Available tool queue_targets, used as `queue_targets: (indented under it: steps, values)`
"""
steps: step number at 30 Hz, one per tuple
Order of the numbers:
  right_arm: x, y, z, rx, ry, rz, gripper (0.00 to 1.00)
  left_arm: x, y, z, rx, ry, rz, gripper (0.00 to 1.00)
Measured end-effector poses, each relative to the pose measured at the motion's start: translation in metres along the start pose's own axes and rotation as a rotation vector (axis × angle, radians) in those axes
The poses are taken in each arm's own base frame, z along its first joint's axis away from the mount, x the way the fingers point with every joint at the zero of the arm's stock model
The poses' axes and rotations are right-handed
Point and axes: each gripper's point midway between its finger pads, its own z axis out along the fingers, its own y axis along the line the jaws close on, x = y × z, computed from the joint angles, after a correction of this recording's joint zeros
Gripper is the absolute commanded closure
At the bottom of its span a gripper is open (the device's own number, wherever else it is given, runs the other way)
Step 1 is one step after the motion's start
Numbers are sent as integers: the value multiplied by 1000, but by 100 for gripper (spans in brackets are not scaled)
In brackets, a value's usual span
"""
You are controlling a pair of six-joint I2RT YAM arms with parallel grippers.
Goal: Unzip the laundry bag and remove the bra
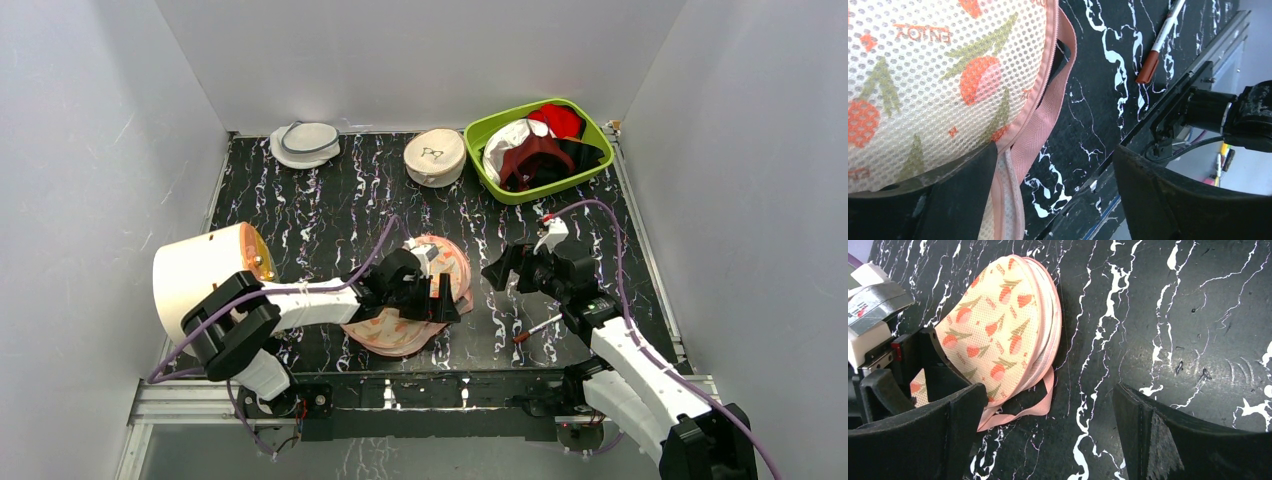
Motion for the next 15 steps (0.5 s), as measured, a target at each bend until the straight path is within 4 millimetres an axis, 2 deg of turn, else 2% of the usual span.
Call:
queue_targets:
  steps: [1, 4, 7, 10, 12, 15]
  values:
    - [1, 0, 0, 1, 2, 3, 2, -1, 1, -1, -12, 0, 12, 3]
    - [0, 0, 1, 2, -1, 5, 2, -16, 0, -16, -69, -44, 64, 1]
    - [2, -2, 1, 10, 6, 9, 2, -60, -20, -50, -62, -182, 130, 2]
    - [4, -4, 2, 25, 25, 15, 2, -127, -38, -109, -44, -393, 170, 2]
    - [0, -5, 0, 42, 36, 19, 2, -169, -41, -150, -85, -537, 194, 2]
    - [-16, 2, -6, 55, 30, 19, 2, -205, -42, -207, -194, -699, 241, 2]
